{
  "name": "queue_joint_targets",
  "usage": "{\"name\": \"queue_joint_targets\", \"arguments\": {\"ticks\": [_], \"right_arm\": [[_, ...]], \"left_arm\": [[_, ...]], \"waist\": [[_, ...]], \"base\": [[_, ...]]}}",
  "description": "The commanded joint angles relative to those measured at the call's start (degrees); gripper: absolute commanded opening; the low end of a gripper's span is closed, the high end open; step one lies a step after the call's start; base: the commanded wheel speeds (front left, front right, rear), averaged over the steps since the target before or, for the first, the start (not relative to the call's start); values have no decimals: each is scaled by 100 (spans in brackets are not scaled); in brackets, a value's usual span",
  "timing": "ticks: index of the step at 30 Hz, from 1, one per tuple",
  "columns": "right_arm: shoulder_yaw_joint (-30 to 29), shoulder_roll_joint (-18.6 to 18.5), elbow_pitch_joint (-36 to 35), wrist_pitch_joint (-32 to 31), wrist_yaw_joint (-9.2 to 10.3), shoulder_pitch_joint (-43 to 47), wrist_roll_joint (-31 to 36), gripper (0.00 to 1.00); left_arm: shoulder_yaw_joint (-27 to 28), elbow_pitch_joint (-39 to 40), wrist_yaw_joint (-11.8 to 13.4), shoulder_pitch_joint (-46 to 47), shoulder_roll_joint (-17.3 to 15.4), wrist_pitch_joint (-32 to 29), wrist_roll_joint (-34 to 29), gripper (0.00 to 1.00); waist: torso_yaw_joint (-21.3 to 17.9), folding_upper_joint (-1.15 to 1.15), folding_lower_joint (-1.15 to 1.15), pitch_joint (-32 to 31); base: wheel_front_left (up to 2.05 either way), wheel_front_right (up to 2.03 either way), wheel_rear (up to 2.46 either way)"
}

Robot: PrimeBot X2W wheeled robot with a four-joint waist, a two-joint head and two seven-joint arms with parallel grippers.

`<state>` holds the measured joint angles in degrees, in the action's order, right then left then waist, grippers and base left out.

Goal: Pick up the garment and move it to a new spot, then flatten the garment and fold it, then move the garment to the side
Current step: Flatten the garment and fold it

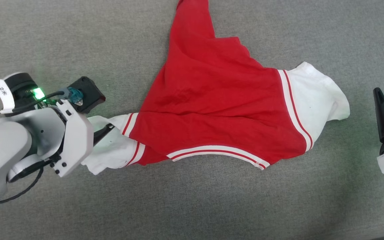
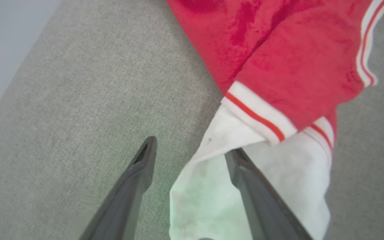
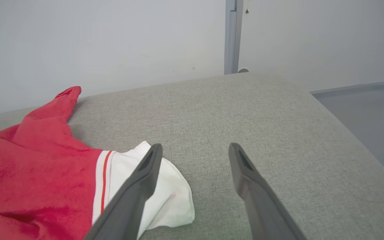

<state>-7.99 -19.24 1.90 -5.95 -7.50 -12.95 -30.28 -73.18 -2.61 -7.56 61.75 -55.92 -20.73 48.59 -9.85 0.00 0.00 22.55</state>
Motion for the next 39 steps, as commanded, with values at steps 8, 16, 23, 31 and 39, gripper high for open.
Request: {"name": "queue_joint_targets", "arguments": {"ticks": [8, 16, 23, 31, 39], "right_arm": [[225, -71, -54, -52, 2, -156, 28, 100], [1204, -742, -229, -1091, 2, 6, -72, 100], [1702, -1320, -661, -2399, 1, 156, -517, 100], [1562, -1330, -702, -3212, 2, -71, -549, 100], [1703, -1085, -192, -3603, 2, -216, -469, 34]], "left_arm": [[-19, 120, 17, -205, -69, -400, -21, 0], [-18, 132, 17, -45, 65, -297, -29, 0], [-19, 103, 16, 30, 185, -236, -46, 0], [-26, 125, 16, 119, 399, -149, -138, 0], [-31, 46, 16, 174, 519, -28, -90, 0]], "waist": [[-34, 0, 0, 170], [57, 0, 0, 316], [146, 0, 0, 405], [357, 0, 0, 595], [501, 0, 0, 727]], "base": [[0, 0, 0], [0, 0, 0], [0, 0, 0], [0, 0, 0], [0, 0, 0]]}}
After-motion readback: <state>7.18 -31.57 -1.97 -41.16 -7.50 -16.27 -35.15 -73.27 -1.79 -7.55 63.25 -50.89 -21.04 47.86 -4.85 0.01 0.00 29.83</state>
